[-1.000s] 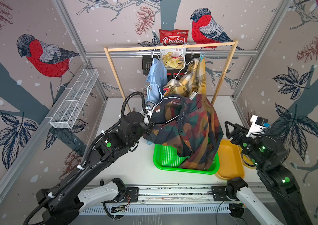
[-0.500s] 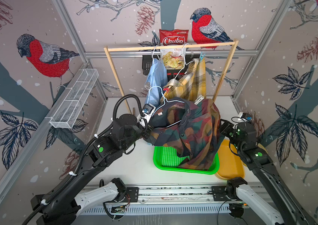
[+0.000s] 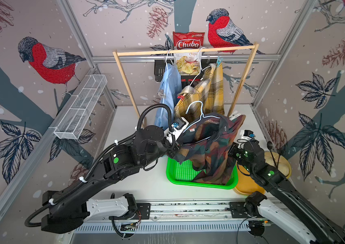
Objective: Remove the clothespins securing long-sleeve shirts to the hanger
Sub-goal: Place the long-sleeve shirt at the bin.
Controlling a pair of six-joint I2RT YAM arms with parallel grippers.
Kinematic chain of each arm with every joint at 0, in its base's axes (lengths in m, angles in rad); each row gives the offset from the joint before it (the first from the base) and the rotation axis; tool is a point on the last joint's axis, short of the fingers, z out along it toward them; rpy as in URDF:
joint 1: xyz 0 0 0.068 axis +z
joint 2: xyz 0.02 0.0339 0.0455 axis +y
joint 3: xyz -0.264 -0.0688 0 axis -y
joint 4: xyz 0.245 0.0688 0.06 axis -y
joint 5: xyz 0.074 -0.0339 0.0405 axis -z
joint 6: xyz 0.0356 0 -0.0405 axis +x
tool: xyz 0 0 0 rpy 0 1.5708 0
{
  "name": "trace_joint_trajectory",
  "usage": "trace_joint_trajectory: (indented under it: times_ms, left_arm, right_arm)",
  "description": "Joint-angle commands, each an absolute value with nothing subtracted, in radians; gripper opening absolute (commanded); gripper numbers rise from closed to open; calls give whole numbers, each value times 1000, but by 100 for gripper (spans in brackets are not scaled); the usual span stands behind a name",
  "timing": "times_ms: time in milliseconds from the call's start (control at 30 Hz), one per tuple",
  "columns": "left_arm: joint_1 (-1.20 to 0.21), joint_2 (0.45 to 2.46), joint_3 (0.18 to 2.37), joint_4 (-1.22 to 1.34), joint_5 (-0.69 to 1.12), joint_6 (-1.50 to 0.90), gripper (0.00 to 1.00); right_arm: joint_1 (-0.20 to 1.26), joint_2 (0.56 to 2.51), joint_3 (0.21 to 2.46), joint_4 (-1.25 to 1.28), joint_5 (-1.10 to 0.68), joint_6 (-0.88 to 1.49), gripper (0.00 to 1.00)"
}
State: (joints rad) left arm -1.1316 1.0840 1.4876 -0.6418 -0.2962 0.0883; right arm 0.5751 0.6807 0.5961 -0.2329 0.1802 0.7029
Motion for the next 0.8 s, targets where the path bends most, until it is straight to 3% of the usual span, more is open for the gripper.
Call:
trace_joint_trajectory:
  times_ms: [0, 267, 467, 567, 767]
  left_arm:
    - [-1205, 1106, 1546, -616, -396, 54, 0]
    - [-1367, 1165, 1672, -646, -514, 57, 0]
    - [-1371, 1171, 1609, -621, -553, 58, 0]
    - [-1346, 1149, 1527, -591, -568, 32, 0]
    - [-1183, 1087, 1324, -540, -433, -30, 0]
  right_arm:
    - [578, 670, 588, -192, 190, 718, 66]
    - [579, 672, 579, -177, 163, 721, 67]
    - [579, 687, 547, -148, 158, 728, 68]
    - [578, 706, 530, -129, 154, 734, 69]
    - [577, 752, 484, -72, 140, 745, 69]
